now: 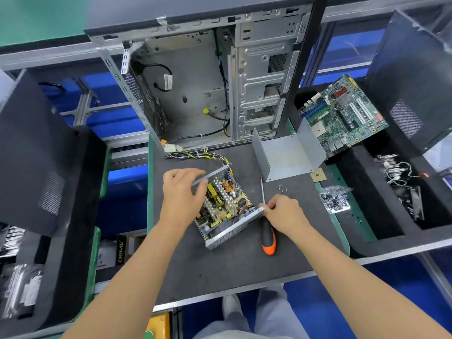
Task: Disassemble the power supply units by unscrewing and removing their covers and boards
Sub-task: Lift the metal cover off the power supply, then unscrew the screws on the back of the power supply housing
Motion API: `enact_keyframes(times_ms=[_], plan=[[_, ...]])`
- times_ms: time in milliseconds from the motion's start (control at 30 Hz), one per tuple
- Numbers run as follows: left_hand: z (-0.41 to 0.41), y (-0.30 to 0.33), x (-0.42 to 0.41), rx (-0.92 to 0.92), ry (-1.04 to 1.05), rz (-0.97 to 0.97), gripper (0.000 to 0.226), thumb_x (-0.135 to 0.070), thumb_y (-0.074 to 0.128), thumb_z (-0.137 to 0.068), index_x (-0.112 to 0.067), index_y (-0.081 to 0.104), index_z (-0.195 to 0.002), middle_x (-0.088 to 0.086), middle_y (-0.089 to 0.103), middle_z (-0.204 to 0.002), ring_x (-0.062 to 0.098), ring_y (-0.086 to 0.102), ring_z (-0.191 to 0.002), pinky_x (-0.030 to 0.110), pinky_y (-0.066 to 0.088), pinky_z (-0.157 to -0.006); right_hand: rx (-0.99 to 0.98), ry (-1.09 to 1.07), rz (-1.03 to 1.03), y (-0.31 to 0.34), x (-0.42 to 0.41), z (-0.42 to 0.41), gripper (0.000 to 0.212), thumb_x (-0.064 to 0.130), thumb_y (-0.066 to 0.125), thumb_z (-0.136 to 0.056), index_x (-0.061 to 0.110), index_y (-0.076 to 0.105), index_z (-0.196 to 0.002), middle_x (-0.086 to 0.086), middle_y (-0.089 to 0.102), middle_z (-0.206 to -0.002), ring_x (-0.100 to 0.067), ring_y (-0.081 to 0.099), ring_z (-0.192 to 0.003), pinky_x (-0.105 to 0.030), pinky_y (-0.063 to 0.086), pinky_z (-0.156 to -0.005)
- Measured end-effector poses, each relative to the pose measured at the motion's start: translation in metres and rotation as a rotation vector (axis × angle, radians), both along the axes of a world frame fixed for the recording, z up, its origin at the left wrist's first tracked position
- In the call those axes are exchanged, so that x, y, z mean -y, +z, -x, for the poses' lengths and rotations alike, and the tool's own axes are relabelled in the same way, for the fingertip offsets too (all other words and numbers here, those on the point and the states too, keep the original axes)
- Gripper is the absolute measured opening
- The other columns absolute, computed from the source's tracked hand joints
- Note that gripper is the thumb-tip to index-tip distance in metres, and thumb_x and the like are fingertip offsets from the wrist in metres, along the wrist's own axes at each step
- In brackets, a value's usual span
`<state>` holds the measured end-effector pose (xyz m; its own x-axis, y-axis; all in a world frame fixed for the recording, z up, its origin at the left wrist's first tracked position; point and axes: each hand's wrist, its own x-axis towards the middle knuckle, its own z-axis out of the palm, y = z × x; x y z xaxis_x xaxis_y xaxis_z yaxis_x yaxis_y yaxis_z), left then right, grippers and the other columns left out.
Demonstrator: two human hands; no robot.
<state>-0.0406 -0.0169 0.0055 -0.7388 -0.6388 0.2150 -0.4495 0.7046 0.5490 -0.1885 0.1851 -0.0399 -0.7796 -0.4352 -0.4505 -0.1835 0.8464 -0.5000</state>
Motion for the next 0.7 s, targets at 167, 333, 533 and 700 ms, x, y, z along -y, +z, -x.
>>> enact_keyframes(times_ms=[167,333,533,700], plan=[[-0.013,0.014,-0.031,0.068,-0.299,-0.166,0.046,-0.06,0.058,-0.085,-0.024,0.072,-0.111,-0.013,0.065,-0.099,0.014,0.055,-0.102,0.038,0.046,-0.093,0.078,-0.048,0.035,0.001,0.002,0.002,0.021,0.039,0.059,-0.092,0.026,0.061,-0.077,-0.001,0.065,-0.092,-0.026,0.06,-0.093,-0.033,0.049,-0.078],[-0.032,0.003,-0.054,0.289,-0.453,-0.179,0.066,-0.072,0.064,-0.075,-0.031,0.06,-0.126,-0.017,0.053,-0.114,0.004,0.053,-0.104,0.033,0.05,-0.092,0.11,-0.06,0.215,0.005,-0.005,0.0,0.015,0.029,0.056,-0.09,0.028,0.064,-0.077,0.013,0.064,-0.076,-0.001,0.056,-0.077,-0.016,0.036,-0.059],[-0.044,-0.018,-0.063,0.396,-0.353,-0.181,0.062,-0.05,0.065,-0.091,-0.035,0.038,-0.145,-0.012,0.054,-0.137,0.015,0.053,-0.122,0.033,0.047,-0.095,0.099,-0.1,0.359,0.005,-0.015,-0.004,0.015,0.026,0.048,-0.096,0.027,0.058,-0.086,0.008,0.068,-0.081,0.002,0.061,-0.075,-0.016,0.044,-0.065],[-0.044,-0.018,-0.068,0.339,-0.303,-0.167,0.042,-0.042,0.057,-0.099,-0.029,0.048,-0.138,-0.006,0.065,-0.12,0.019,0.06,-0.105,0.033,0.048,-0.082,0.169,-0.165,0.47,0.005,-0.018,-0.009,0.013,0.022,0.042,-0.099,0.022,0.052,-0.09,0.001,0.072,-0.078,-0.019,0.072,-0.069,-0.038,0.057,-0.074]])
